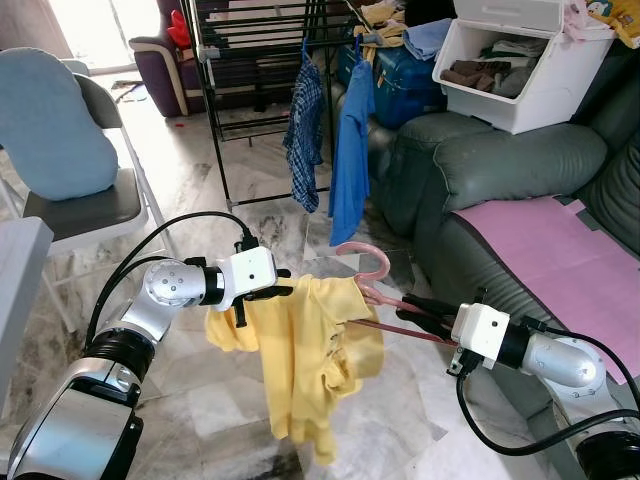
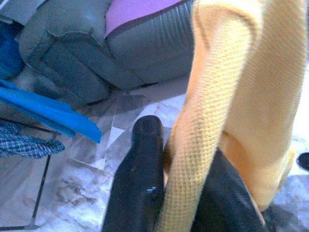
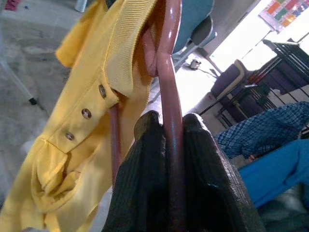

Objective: Hang hanger

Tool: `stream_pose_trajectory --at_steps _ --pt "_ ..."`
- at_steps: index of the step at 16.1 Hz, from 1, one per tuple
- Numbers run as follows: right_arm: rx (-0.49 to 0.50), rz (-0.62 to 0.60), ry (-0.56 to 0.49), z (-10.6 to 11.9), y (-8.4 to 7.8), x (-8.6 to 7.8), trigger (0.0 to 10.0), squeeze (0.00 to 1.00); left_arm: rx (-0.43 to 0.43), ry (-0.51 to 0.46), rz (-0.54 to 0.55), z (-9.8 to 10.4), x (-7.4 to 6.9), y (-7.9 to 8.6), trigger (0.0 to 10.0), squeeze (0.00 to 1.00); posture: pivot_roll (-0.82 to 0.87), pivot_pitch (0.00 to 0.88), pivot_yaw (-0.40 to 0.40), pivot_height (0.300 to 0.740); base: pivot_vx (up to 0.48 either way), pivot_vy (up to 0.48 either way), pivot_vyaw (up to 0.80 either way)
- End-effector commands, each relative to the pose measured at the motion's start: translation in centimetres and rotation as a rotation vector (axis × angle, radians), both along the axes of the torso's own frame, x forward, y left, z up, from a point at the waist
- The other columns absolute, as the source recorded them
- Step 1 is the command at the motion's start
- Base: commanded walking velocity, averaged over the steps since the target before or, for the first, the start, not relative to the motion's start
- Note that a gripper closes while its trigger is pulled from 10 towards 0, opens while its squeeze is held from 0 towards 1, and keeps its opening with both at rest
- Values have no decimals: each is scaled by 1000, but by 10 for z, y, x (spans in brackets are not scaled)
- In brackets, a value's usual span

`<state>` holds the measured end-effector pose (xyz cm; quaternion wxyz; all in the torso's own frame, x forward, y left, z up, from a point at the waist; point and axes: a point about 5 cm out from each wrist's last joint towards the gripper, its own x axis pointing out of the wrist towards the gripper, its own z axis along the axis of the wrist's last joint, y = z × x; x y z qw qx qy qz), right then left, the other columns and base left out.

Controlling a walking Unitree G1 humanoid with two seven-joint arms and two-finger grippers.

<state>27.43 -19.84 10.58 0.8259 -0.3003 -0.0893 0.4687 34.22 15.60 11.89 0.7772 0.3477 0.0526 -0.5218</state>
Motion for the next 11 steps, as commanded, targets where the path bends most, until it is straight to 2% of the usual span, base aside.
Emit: stream_pose_trajectory --at_steps 1,2,3,6,11 --pt "33 8 -51 11 5 6 10000 0 -66 -51 30 8 4 -1 0 0 -144 0 10 740 0 0 0" --pt "46 6 -26 10 5 7 10000 1000 -98 -86 49 13 6 -2 0 0 -144 0 11 740 0 0 0" --pt "39 12 -23 10 6 7 10000 1000 -106 -122 70 16 8 0 0 0 -143 0 10 740 0 0 0" --pt "14 28 -10 12 6 11 10000 1000 -83 -132 117 14 9 7 0 0 -142 0 14 740 0 0 0" --pt "9 -26 -43 31 -6 26 10000 1000 -80 -101 195 -1 3 23 0 0 -149 0 19 740 0 0 0"
